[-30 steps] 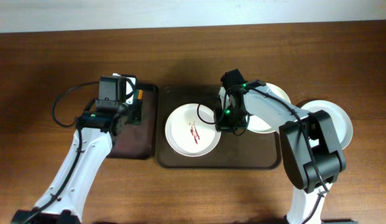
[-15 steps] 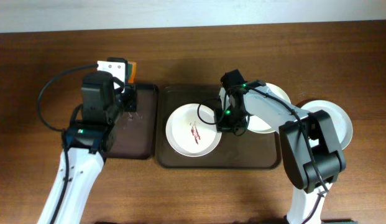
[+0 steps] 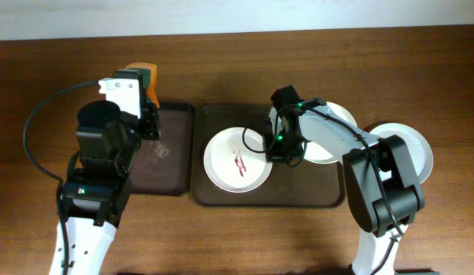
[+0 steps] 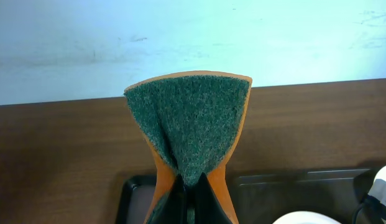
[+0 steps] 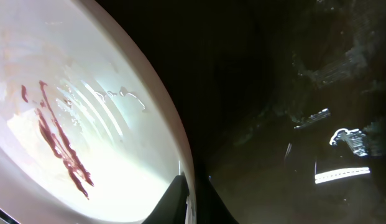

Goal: Clean dirty plates on tray and stack at the side

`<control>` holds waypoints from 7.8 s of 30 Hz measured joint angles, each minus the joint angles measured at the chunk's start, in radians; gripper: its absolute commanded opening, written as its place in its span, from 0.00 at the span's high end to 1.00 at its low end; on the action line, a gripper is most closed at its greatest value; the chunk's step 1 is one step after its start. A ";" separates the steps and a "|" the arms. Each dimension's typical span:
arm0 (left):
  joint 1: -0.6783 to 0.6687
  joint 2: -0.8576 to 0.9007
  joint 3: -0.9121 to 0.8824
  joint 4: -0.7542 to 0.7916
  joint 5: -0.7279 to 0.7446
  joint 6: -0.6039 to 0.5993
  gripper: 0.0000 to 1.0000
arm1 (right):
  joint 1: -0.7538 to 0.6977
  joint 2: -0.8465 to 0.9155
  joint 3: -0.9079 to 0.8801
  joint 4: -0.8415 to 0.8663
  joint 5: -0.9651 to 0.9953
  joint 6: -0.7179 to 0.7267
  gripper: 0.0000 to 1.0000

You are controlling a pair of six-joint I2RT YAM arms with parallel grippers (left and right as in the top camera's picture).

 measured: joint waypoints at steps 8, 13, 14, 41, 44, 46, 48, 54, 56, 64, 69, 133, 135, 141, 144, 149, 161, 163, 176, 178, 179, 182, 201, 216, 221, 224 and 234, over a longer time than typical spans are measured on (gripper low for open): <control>0.000 0.000 0.000 0.000 0.000 0.000 1.00 | 0.000 0.000 0.000 0.000 0.000 0.000 0.91; 0.000 0.000 0.000 0.000 0.000 0.000 1.00 | 0.000 0.000 0.000 0.000 0.000 0.000 0.91; 0.000 0.000 0.000 0.000 0.000 0.000 1.00 | 0.000 0.000 0.000 0.000 0.000 0.001 0.91; 0.000 0.000 0.000 0.057 0.000 0.000 1.00 | 0.000 0.000 0.000 0.002 0.000 0.000 0.91; 0.000 0.000 0.000 0.070 0.000 0.000 1.00 | 0.000 0.000 0.000 0.002 0.000 0.000 0.91; 0.000 0.000 0.000 0.072 0.000 0.000 1.00 | 0.000 0.000 0.000 0.002 0.000 0.000 0.91; 0.000 0.000 0.000 0.074 0.000 0.000 1.00 | 0.000 0.000 0.000 0.002 0.000 0.000 0.91; 0.000 0.006 0.000 0.050 0.000 0.000 1.00 | 0.000 0.000 0.000 0.002 0.000 0.000 0.91; 0.000 0.027 0.000 0.025 0.000 0.000 1.00 | 0.000 0.000 0.000 0.002 0.000 0.000 0.92; 0.000 0.265 0.000 -0.093 0.002 0.000 1.00 | 0.000 0.000 0.000 0.002 0.000 0.000 0.91; 0.000 0.449 0.000 -0.178 0.003 0.000 1.00 | 0.000 0.000 0.000 0.002 0.000 0.000 0.91; -0.150 0.510 0.083 -0.246 0.264 -0.238 1.00 | 0.000 0.000 0.000 -0.007 0.000 0.000 0.91; -0.059 0.486 0.083 -0.259 0.237 -0.171 1.00 | 0.000 0.000 0.000 -0.007 0.000 0.000 0.91; 0.039 0.595 0.083 -0.288 0.144 -0.013 1.00 | 0.000 0.000 0.000 -0.007 0.000 0.000 0.91; 0.038 0.674 0.081 -0.286 0.140 0.008 1.00 | 0.000 0.000 0.000 -0.007 0.000 0.000 0.92; 0.037 0.729 0.080 -0.284 0.138 0.076 0.52 | 0.000 0.000 0.000 -0.007 0.000 0.000 0.91; 0.037 0.766 0.079 -0.183 0.126 0.084 0.65 | 0.000 0.000 0.000 -0.007 0.000 0.000 0.92; 0.037 0.791 0.079 -0.166 0.134 0.087 1.00 | 0.000 0.000 0.000 -0.007 0.000 0.000 0.92; 0.037 0.795 0.156 -0.349 0.132 0.097 0.59 | 0.000 0.000 0.000 -0.007 0.000 0.000 0.91; 0.037 0.795 0.154 -0.357 0.132 0.101 0.78 | 0.000 0.000 0.000 -0.008 0.000 0.000 0.92; 0.037 0.795 0.154 -0.359 0.132 0.099 0.94 | 0.000 0.000 0.000 -0.008 0.000 0.000 0.91; 0.037 0.795 0.152 -0.377 0.133 0.105 1.00 | 0.000 0.000 0.000 -0.010 0.000 0.000 0.95; 0.037 0.618 0.179 -0.469 0.138 0.093 0.18 | 0.001 -0.214 0.043 -0.116 0.298 -0.035 0.96; 0.037 0.618 0.179 -0.469 0.145 0.090 0.14 | 0.436 -0.348 0.045 -0.159 1.201 -0.049 0.96; 0.037 0.618 0.179 -0.468 0.145 0.090 0.14 | 0.482 -0.348 0.045 -0.146 1.348 -0.050 0.96; 0.037 0.618 0.179 -0.465 0.145 0.090 0.14 | 0.482 -0.348 0.045 -0.145 1.375 -0.050 0.96; 0.037 0.618 0.179 -0.465 0.145 0.090 0.14 | 0.226 -0.348 0.045 -0.130 1.060 0.056 0.96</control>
